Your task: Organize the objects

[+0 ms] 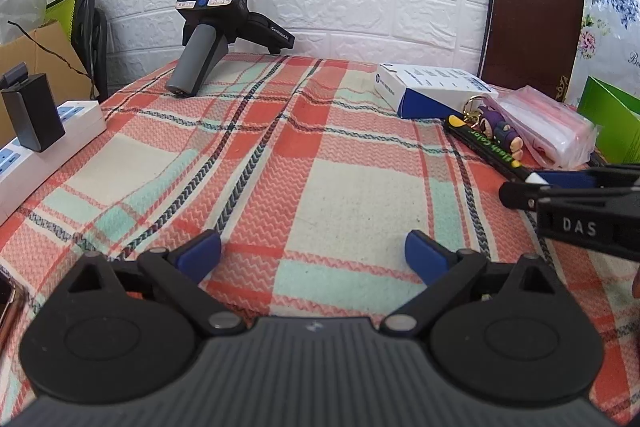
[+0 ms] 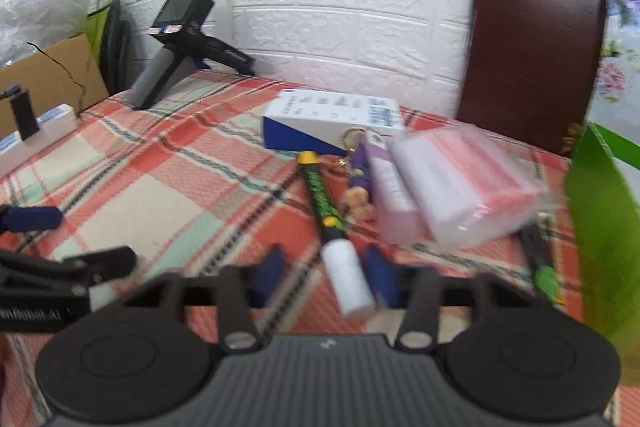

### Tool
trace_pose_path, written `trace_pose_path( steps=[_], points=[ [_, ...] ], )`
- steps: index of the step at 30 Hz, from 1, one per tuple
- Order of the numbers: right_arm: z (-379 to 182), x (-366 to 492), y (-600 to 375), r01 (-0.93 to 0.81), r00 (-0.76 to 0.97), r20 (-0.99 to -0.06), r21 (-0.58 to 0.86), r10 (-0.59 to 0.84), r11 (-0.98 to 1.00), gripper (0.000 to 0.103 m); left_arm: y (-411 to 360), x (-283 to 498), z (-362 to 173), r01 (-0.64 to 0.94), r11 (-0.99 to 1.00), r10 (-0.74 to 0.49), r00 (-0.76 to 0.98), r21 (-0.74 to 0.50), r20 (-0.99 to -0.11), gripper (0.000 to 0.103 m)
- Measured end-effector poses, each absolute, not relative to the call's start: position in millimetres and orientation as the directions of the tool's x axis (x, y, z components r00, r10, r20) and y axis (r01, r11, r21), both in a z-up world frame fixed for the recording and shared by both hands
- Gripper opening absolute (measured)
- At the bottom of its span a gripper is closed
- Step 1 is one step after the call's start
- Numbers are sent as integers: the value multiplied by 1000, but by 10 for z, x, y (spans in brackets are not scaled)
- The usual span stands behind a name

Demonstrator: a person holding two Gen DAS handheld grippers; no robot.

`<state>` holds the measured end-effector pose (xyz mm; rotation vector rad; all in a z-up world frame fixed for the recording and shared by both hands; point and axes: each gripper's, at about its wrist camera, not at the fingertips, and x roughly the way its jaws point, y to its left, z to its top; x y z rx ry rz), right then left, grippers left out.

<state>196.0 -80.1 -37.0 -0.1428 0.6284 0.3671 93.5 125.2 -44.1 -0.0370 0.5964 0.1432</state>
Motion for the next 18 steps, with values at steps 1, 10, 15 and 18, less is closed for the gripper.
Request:
trace_pose_path(
  steps=[1,10,15,18],
  points=[
    [-366,1950,-759,-383,747,-597,-30,291,923,20,1250,935,-440,-145,989,123,818,7,-562,99],
    [-381,1339,-1025,-397,743,-589,-5,318,918,20,1249,924,-439,-146,989,125,818,8,-562,99],
    [-377,648,-1477,-340,790,-567,-88,234,936,20,1197,911,-427,-149,988,147,811,43,-567,99],
    [-369,406,-1884,-198,815,-567,-82,118,977,20,1083,859,-389,-157,986,160,796,56,-584,99]
  ],
)
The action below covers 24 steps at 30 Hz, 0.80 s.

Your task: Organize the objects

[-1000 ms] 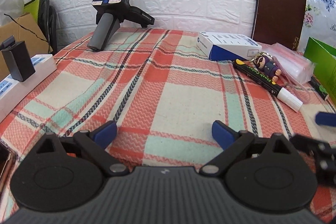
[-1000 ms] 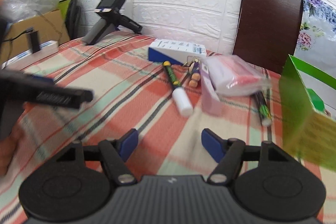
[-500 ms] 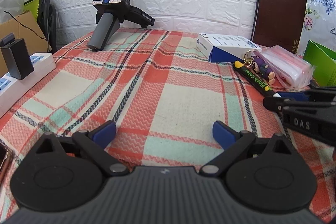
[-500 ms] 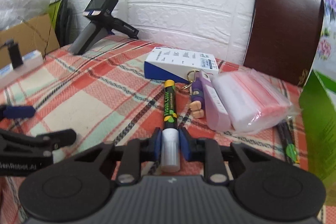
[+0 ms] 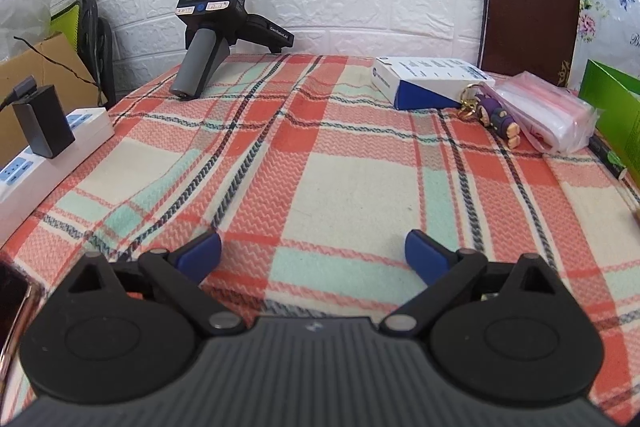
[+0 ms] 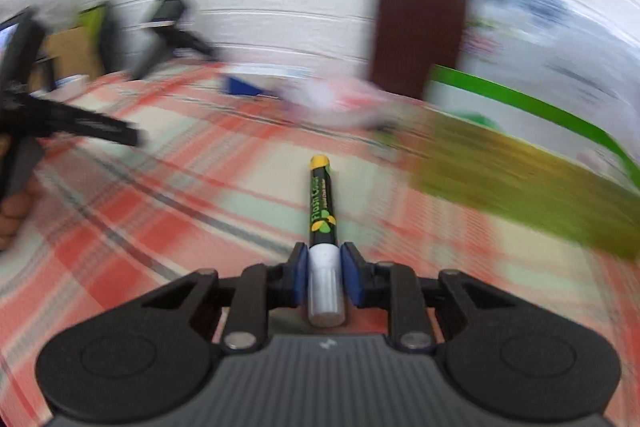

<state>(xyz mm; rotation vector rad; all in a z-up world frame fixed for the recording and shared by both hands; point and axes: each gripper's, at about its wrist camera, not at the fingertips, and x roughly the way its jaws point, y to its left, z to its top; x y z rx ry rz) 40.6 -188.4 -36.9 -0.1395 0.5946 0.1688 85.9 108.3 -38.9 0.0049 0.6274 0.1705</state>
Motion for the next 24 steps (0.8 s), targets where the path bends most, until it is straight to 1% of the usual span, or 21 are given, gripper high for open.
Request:
trace_pose_path(
  steps=[2,5,7,9,12,13,16,18,19,20,21,22,23,24],
  points=[
    [-380,308,-2125,-106,819,-572,-78,42,991,20,934,793,-339,-107,994,83,790,-4,-607,98],
    [-372,217,-2370,-52,811,-584,3,44,999,20,506,708,-244,70,994,-107,768,-84,-631,94],
    [-378,191,-2392,-52,811,-582,25,56,998,20,166,684,-184,185,976,-214,726,-115,-653,93],
    [-386,164,-2362,-71,814,-577,24,72,997,23,-138,675,-132,272,951,-300,679,-150,-670,91],
    [-414,103,-2339,-105,818,-567,28,102,994,23,-471,727,-86,350,905,-415,590,-243,-692,90],
    [-433,86,-2347,-110,820,-562,28,106,994,23,-557,757,-90,362,890,-445,558,-276,-701,89],
    [-444,77,-2373,-118,821,-557,49,126,992,21,-810,857,-209,367,859,-501,454,-357,-737,85],
    [-449,76,-2418,-123,819,-555,84,149,989,21,-933,863,-241,367,876,-466,478,-314,-745,85],
    [-447,77,-2457,-125,816,-553,115,168,985,20,-990,853,-242,379,881,-451,489,-284,-746,83],
    [-444,71,-2514,-126,816,-544,159,193,979,20,-1023,847,-240,384,885,-441,501,-265,-745,67],
    [-434,54,-2576,-127,821,-528,206,219,970,20,-1034,843,-235,396,875,-457,493,-277,-740,51],
    [-410,25,-2617,-130,832,-504,231,233,964,20,-1034,840,-210,406,856,-496,468,-320,-731,36],
    [-380,3,-2627,-138,842,-486,225,234,965,20,-1025,856,-176,400,845,-519,459,-355,-721,35],
    [-349,-15,-2615,-138,856,-468,201,219,970,20,-1045,856,-125,398,846,-521,473,-355,-711,34]
  ],
)
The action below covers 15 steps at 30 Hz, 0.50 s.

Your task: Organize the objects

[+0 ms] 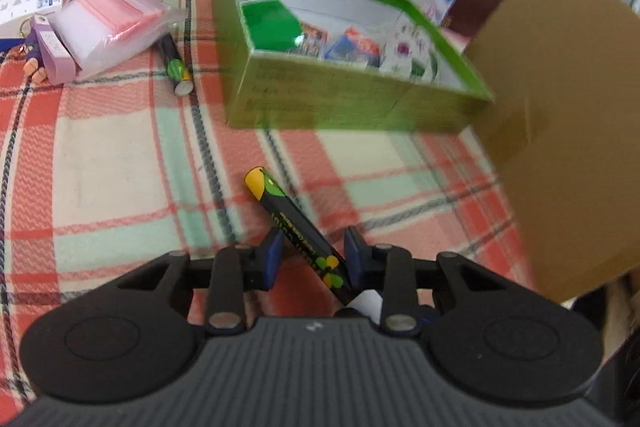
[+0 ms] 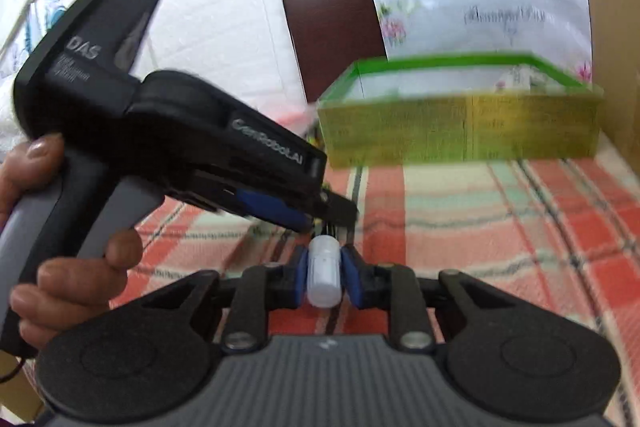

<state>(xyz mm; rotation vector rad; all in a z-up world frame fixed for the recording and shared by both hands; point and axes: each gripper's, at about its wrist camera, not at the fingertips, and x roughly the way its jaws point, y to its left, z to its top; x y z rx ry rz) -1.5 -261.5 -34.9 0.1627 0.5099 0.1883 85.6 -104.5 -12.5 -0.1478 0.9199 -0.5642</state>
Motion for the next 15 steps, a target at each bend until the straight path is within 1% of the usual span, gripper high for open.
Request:
trace_pose_path(
  steps=[2,4,6,10,12,15],
  points=[
    [-306,-15,-2604,-134,877,-438,171,197,976,20,-1120,850,2,423,846,-517,509,-324,-688,31],
    [-254,15,-2655,-122,892,-411,184,190,975,20,-1163,881,156,444,835,-536,522,-325,-664,29],
    [-180,45,-2715,-104,910,-376,193,171,976,20,-1210,915,325,473,815,-567,530,-335,-631,28],
    [15,164,-2824,-72,950,-289,175,121,982,20,-1413,1069,586,531,803,-573,568,-269,-590,28],
    [84,340,-2866,-53,958,-272,143,91,988,20,-1529,1252,629,534,809,-563,581,-247,-588,28],
    [115,679,-2973,-22,963,-264,133,57,991,20,-1692,1574,623,531,816,-551,597,-227,-583,28]
  ],
)
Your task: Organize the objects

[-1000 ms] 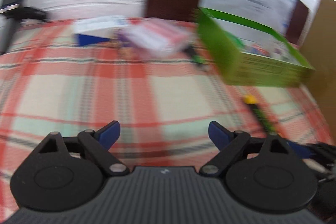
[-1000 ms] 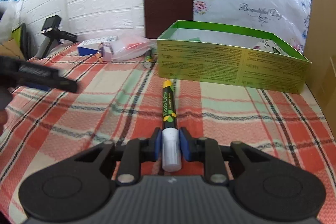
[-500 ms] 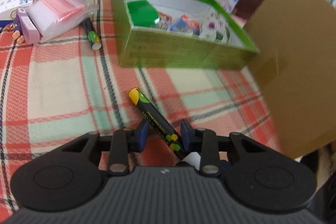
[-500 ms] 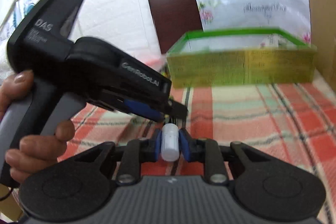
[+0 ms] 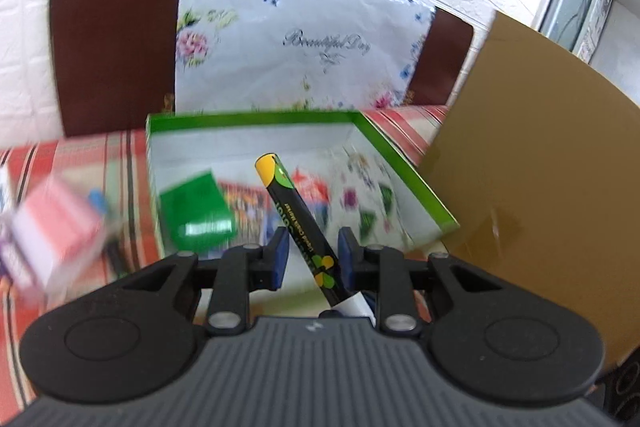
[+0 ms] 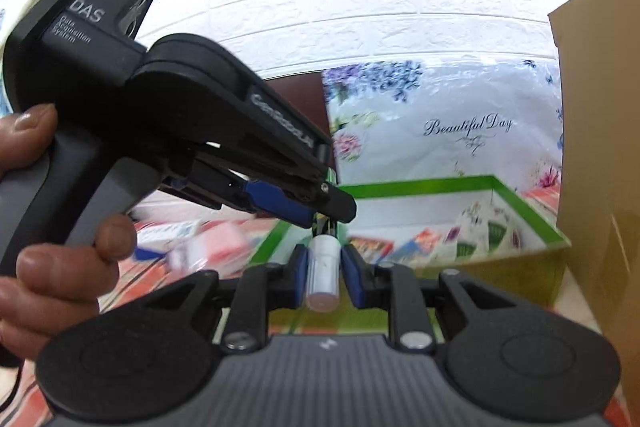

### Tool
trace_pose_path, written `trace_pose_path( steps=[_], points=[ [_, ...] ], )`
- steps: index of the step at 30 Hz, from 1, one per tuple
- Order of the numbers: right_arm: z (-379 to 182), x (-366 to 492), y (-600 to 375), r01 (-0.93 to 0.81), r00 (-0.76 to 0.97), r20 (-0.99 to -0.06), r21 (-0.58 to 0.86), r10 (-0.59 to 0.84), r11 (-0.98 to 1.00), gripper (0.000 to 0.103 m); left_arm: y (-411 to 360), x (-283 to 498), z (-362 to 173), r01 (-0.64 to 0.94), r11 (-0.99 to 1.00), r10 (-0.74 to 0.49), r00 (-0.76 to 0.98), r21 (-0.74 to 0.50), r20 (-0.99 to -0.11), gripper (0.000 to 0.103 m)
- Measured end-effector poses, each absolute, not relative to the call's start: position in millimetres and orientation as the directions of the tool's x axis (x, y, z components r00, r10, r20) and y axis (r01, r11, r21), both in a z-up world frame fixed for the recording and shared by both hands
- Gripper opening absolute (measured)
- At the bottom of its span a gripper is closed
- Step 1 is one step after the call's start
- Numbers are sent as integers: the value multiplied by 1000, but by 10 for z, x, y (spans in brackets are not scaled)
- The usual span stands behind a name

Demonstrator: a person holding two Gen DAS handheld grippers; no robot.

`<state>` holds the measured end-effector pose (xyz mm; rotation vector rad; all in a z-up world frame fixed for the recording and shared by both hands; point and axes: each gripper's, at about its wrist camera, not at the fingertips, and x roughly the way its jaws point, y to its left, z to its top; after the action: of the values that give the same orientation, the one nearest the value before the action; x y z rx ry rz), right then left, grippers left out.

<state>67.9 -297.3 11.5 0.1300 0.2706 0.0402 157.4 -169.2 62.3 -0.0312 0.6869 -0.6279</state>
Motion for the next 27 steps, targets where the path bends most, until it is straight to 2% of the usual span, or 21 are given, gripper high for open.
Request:
trace_pose_path(
  steps=[4,7,9,11,21,27],
  points=[
    [33,1224,-3120,35,962,-274,107,-5,994,21,-1910,1968,561,519,834,-515,611,-187,-601,29],
    [-109,1632,-3197,109,940,-331,66,-81,992,24,-1951,2172,430,467,873,-442,631,-143,-638,30],
    [-184,1690,-3272,126,929,-360,94,-84,988,24,-1857,2185,387,445,877,-448,623,-180,-641,30],
    [-192,1594,-3289,125,941,-326,101,-86,987,33,-1768,2128,368,441,878,-450,629,-186,-634,30],
    [-154,982,-3024,133,957,-274,119,-97,984,36,-1585,1657,360,410,908,-369,689,-85,-623,34],
    [-156,641,-2924,118,942,-329,122,-72,986,36,-1455,1311,347,398,916,-346,712,-54,-611,39]
  ],
)
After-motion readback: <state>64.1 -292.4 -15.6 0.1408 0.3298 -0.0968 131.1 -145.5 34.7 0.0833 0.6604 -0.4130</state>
